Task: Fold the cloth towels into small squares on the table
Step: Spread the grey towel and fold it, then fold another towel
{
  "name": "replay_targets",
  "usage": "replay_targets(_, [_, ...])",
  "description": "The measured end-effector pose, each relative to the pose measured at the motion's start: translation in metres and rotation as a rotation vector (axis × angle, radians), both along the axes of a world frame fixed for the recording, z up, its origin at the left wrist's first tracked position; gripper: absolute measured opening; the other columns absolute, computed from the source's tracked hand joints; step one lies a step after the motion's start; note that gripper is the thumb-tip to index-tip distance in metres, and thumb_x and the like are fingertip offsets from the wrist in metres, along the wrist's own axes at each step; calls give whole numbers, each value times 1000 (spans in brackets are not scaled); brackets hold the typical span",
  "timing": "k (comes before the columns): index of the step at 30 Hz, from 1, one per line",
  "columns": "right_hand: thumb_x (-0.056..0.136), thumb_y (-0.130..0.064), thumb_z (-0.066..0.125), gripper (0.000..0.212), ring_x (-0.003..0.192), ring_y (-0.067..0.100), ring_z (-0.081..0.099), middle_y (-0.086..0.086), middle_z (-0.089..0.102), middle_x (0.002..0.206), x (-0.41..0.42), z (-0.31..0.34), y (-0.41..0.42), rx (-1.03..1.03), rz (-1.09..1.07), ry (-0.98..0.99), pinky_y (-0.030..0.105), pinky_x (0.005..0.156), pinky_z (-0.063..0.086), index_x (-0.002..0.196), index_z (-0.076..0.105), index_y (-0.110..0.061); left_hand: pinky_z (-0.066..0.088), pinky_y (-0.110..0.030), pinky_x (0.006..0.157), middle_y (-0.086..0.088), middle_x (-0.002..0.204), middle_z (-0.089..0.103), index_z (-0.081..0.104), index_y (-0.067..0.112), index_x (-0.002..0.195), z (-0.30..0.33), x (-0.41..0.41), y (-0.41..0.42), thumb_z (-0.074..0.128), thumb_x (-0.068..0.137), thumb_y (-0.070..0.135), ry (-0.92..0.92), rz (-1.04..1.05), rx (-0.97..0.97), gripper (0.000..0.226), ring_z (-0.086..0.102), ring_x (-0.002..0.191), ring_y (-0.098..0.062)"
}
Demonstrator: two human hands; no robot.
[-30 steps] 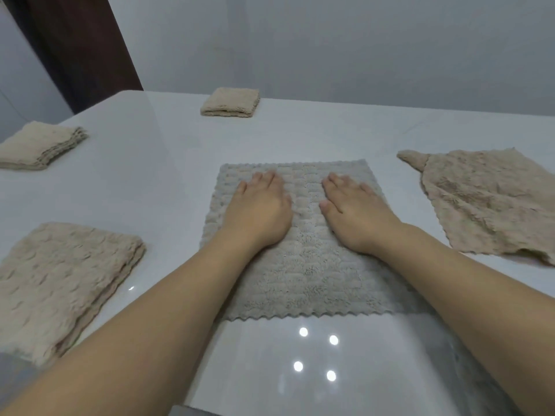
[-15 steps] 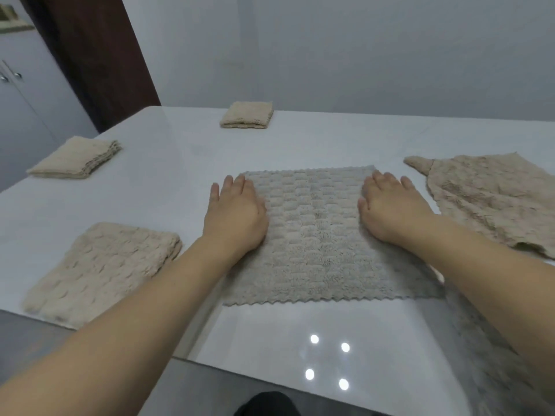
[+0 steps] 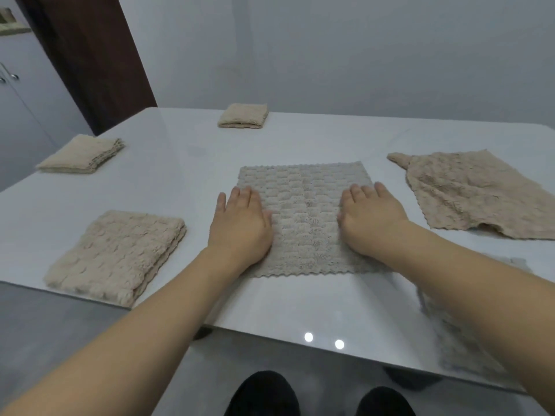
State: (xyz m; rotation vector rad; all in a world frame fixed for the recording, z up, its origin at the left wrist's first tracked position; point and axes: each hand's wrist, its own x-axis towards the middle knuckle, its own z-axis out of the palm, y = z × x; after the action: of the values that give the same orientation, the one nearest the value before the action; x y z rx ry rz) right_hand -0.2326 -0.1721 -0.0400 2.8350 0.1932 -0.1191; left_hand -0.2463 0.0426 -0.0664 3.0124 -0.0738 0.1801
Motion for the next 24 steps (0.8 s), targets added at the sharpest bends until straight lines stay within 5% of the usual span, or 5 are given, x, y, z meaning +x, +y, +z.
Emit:
replay_targets(5, [100,-49,6,66,149,22,-4,6,-8,162,-21,-11,8,187,35,181,42,120,1,154,-5,-11,2,-40,123,-2,166,12,14,14,158,-9,-34,-25,19,105,44,78,-204,-119,61,5,152,-17])
replay_targets(10, [100,-50,7,69,149,22,5,10,1,162,-14,4,-20,-19,-56,180,44,120,1,154,0,-7,-7,-37,123,6,166,-2,2,21,159,-11,-39,8,10,103,49,154,-147,-29,63,-7,152,-12])
replay_targets(24, [101,-51,14,68,148,21,-13,5,-18,160,-4,-10,4,327,28,281,41,120,-2,154,-8,-15,-2,-41,123,5,166,-1,3,21,159,-10,-5,24,14,103,53,210,-119,-27,66,-4,152,-14])
